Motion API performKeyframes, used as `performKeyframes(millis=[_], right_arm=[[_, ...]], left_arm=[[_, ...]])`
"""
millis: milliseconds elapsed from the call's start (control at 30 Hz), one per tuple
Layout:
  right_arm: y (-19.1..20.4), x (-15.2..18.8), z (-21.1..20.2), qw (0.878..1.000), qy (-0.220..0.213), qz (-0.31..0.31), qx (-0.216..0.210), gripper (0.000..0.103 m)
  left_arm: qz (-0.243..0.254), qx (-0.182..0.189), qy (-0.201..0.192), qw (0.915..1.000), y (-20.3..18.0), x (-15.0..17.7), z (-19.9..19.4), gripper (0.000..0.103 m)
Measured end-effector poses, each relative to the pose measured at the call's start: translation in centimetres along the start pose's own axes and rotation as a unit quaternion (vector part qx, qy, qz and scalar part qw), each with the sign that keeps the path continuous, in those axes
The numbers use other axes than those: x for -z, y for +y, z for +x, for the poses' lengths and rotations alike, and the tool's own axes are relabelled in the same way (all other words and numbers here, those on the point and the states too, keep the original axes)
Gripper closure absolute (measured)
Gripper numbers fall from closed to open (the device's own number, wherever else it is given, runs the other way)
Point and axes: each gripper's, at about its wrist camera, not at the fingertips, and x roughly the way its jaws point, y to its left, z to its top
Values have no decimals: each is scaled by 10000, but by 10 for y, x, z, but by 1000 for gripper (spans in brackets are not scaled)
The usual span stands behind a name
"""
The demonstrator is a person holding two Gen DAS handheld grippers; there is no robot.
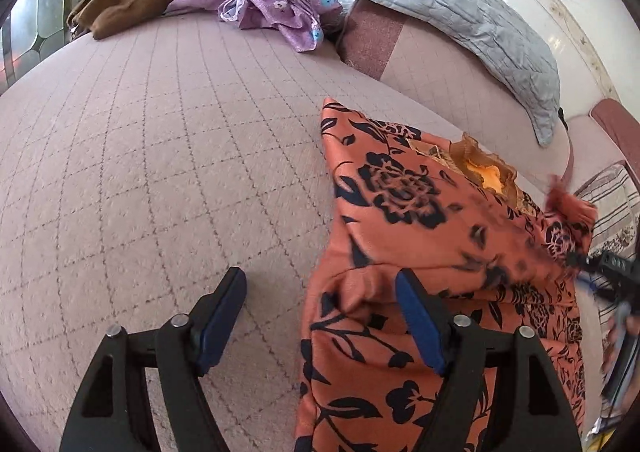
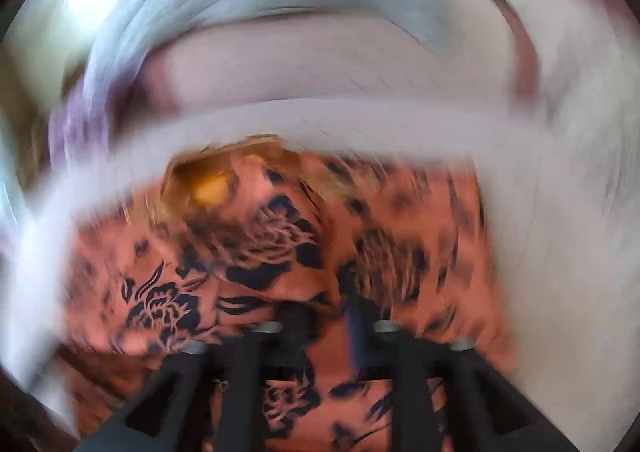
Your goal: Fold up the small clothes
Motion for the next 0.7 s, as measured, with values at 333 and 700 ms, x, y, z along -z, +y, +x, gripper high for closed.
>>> performKeyframes(millis=[333,700], right_arm=[[-91,27,15,9768,95,1549,-1477,33],[-70,16,6,9971,-98,723,-225,70]], left_arm=[[254,-68,-37,9996,-6,3,7,17],[365,-80,-29,9993,-8,5,9,13]])
